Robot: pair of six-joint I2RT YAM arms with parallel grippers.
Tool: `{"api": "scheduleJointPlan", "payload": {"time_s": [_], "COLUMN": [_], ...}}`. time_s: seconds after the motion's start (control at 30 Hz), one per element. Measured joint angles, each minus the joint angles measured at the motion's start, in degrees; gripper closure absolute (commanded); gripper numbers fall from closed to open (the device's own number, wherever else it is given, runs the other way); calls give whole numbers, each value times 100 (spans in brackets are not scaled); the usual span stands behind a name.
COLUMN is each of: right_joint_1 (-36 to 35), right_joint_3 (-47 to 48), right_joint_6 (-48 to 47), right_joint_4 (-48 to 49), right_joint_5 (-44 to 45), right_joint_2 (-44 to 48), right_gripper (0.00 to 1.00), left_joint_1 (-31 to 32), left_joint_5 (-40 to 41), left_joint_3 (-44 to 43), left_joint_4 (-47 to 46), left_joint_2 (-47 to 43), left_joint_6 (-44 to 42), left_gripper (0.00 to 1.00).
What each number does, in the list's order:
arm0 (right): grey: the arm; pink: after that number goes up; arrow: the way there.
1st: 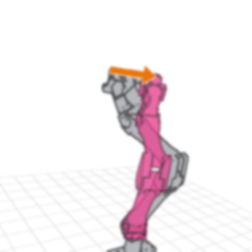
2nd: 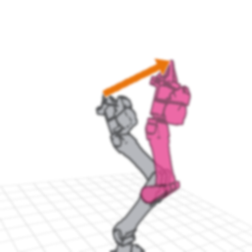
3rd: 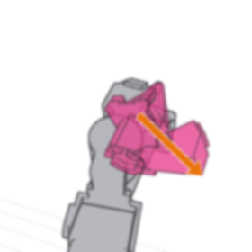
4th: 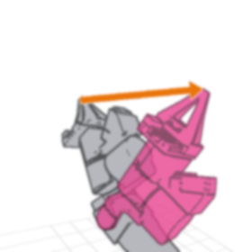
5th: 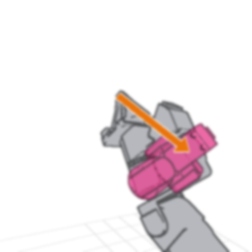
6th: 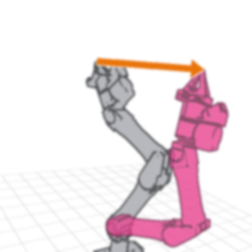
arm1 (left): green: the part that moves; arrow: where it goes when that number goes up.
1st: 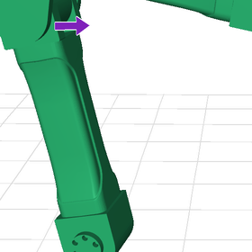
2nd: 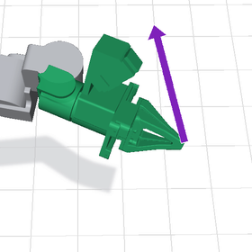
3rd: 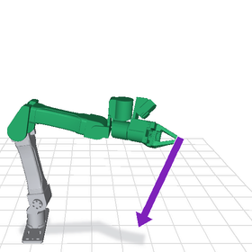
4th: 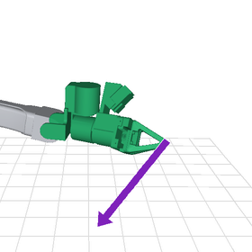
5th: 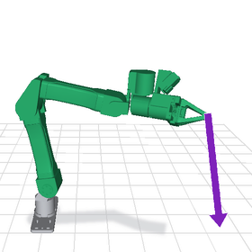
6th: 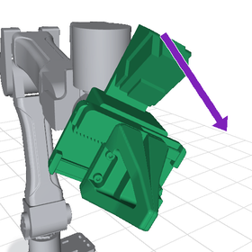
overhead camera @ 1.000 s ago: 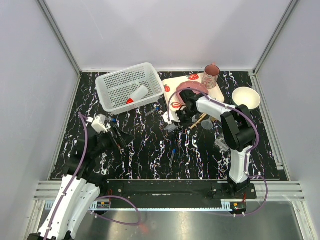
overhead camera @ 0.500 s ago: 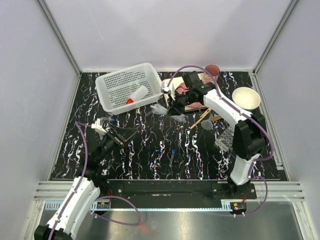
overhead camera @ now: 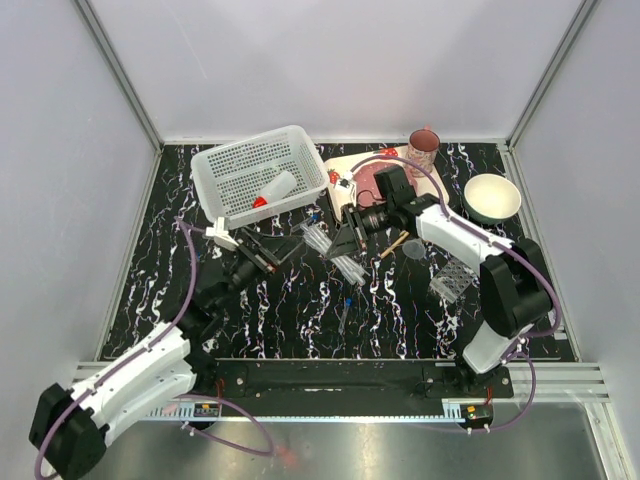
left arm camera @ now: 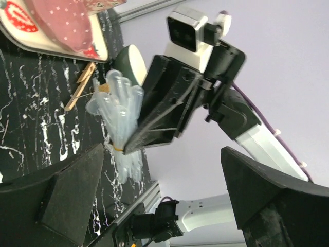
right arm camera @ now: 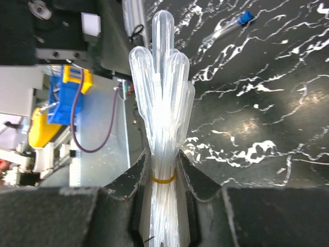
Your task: Organize the chemistry lab equipment
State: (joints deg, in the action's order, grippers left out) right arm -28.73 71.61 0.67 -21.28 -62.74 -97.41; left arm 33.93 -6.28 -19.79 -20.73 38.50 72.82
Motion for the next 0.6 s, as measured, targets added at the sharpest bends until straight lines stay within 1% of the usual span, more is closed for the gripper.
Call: {"api": "scheduleJointPlan", "payload": {"time_s": [0.1,0.23,0.27,0.3,0.4,0.43,0.5,0.53,0.6], "right_joint_1": [-2,-4,-7,-7,-7,-7,-7,-7,-7], "right_joint_3": [-400,-713,-752,-793,-855,-863,-894,-916,-962], "right_joint_6": [564,1064,1154,1257,1493,1547,1637,1681,1764], "right_joint_4": [544,1132,1228,1338,1600,1663,1832,1902,2013], "right_joint_5": [-144,-221,-245,-269,-304,-313,-337,-345,-380], "right_joint_2": [195,350,372,396,457,468,476,479,481], "right_gripper": [80,80,80,80,80,80,79,79,79], "left_joint_1": [378,614,664,706,793,811,844,857,881], "left_joint_5": [411,706,765,807,874,883,894,896,911], "left_joint_3": [-79,-199,-275,-350,-516,-549,-608,-632,-649], "left_joint_4": [-39,-2,9,4,-136,-201,-334,-391,-516], "left_joint_2": [446,940,1058,1167,1425,1497,1661,1746,1897], "left_joint_6": [-15,-92,-127,-160,-240,-251,-273,-278,-282], "left_gripper": [1,2,3,8,16,21,26,31,35]}}
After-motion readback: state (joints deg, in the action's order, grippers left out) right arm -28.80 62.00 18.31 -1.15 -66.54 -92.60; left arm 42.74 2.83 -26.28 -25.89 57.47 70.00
